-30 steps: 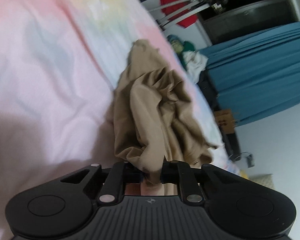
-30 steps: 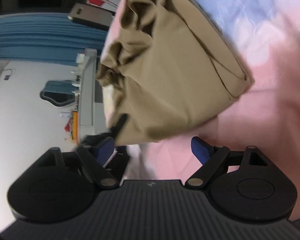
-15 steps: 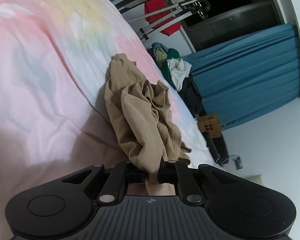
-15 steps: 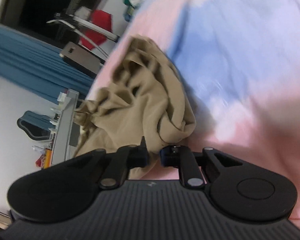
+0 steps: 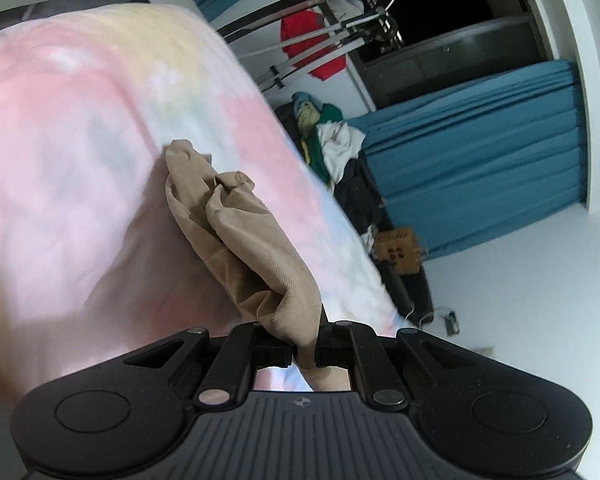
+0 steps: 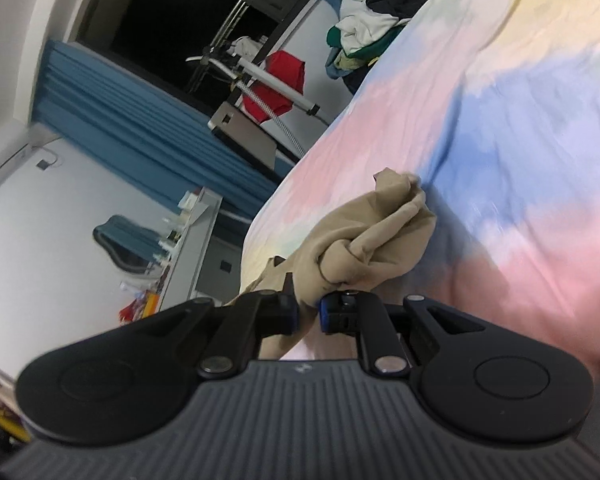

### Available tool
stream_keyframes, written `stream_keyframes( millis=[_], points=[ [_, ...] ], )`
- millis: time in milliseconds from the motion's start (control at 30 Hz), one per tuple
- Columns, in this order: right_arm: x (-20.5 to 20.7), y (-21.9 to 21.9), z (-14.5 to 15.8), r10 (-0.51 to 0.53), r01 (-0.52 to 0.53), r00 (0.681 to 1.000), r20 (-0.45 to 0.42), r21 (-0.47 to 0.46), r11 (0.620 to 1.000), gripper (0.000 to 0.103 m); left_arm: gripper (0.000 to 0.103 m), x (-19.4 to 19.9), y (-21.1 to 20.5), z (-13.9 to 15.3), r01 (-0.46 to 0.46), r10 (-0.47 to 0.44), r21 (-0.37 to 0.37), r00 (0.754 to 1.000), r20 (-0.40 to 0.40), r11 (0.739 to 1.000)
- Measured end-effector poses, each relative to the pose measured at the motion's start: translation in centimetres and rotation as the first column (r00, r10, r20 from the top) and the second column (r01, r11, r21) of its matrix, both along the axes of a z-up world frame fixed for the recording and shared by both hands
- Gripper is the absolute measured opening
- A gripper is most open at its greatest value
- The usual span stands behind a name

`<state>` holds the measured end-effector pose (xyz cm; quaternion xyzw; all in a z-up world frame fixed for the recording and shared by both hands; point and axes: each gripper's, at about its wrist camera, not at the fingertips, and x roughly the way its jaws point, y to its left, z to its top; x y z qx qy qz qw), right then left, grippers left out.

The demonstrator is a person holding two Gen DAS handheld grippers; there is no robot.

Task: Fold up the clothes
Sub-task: 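Grasp the folded shirt's end with both tools and fold it over again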

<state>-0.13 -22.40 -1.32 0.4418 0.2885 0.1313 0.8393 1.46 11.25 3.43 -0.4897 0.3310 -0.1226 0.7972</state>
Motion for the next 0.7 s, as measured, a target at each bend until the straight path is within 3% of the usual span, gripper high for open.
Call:
stream_keyframes(
  millis=[233,500,700],
  points=[
    [-3.6,0.1,-1.7,0.015,-0.010,0.996,-0.089,0.060,0.998,0.013,0.009,-0.3,1.1,-0.8,-0.021,0.017,-0.062,0.998,-0.068,0.998],
    [2.7,0.9,0.6,-0.009,0.015,0.993,-0.119,0.047,0.999,0.013,0.012,-0.6,2.4,-1.7,-0.050,0.031,-0.131,0.989,-0.147,0.990],
    [9.6,0.9,-1.6,-0.031,0.038,0.985,-0.170,0.039,0.999,0.013,0.013,8.1,1.8,-4.1,-0.070,0.052,-0.103,0.985,-0.166,0.992]
  ],
)
